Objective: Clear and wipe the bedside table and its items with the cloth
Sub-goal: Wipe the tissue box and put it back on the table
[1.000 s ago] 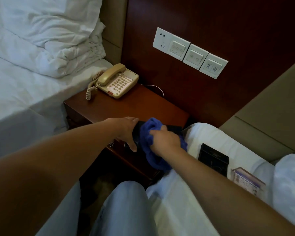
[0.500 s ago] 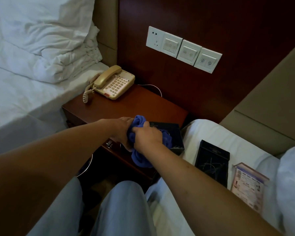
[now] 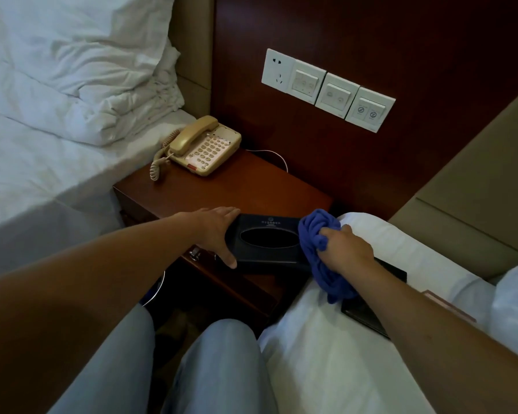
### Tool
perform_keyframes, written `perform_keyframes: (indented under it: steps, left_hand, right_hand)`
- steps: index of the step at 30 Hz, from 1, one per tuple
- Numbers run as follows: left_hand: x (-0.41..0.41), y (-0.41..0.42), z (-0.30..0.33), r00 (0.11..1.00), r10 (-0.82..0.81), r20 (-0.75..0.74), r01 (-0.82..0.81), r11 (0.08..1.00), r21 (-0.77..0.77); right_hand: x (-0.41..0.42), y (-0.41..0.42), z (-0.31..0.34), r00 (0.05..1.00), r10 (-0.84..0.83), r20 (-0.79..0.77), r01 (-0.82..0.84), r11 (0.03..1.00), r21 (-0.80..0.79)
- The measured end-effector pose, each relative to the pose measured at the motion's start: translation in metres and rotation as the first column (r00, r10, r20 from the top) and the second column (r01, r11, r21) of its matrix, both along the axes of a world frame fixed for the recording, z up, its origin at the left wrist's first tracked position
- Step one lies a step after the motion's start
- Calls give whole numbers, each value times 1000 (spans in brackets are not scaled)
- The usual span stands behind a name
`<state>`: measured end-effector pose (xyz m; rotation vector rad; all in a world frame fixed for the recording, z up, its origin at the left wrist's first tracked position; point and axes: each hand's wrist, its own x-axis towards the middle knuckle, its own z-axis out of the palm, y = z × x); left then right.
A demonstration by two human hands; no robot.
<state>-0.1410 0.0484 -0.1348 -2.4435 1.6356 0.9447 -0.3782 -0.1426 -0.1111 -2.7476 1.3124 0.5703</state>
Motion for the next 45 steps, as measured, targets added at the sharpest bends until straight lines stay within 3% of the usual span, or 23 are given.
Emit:
perform_keyframes:
  steps: [3, 5, 8, 12, 18, 23, 28, 33, 40, 45]
  left_hand:
    - [1, 6, -10, 996, -8, 91, 14, 998, -66]
    - [0, 14, -19, 993, 46, 105, -31, 990, -137]
    - [-2, 27, -35, 994, 96, 58, -81, 972, -220]
    - [6, 34, -38, 998, 26, -52, -35, 982, -183]
    - [22, 35, -43, 987, 5, -161, -46, 966, -254]
    - [26, 32, -50, 986, 9, -167, -57, 957, -283]
    - [22, 28, -36, 991, 35, -127, -59, 979, -195]
    - [4, 16, -4, 997, 21, 70, -22, 1000, 8]
    - [-11, 3, 15, 981, 19, 194, -49, 987, 155]
    - [-13, -3, 13, 980, 10, 200, -50, 980, 192]
  right_hand:
    - [7, 22, 1, 991, 132, -35, -134, 987, -93]
    - [16, 39, 4, 977, 208, -49, -211, 975, -70]
    - [36, 69, 5, 951, 305, -57, -308, 950, -60]
    - [75, 112, 1, 914, 404, -40, -406, 911, -70]
    - [113, 127, 4, 906, 413, -87, -417, 909, -24]
    - [118, 143, -3, 922, 386, 16, -383, 920, -89]
    - [117, 142, -5, 916, 400, 32, -396, 914, -87]
    - [82, 130, -2, 897, 443, -8, -443, 896, -33]
    - [1, 58, 6, 955, 296, 2, -296, 955, -5]
    - [0, 14, 2, 989, 133, 66, -139, 986, 95]
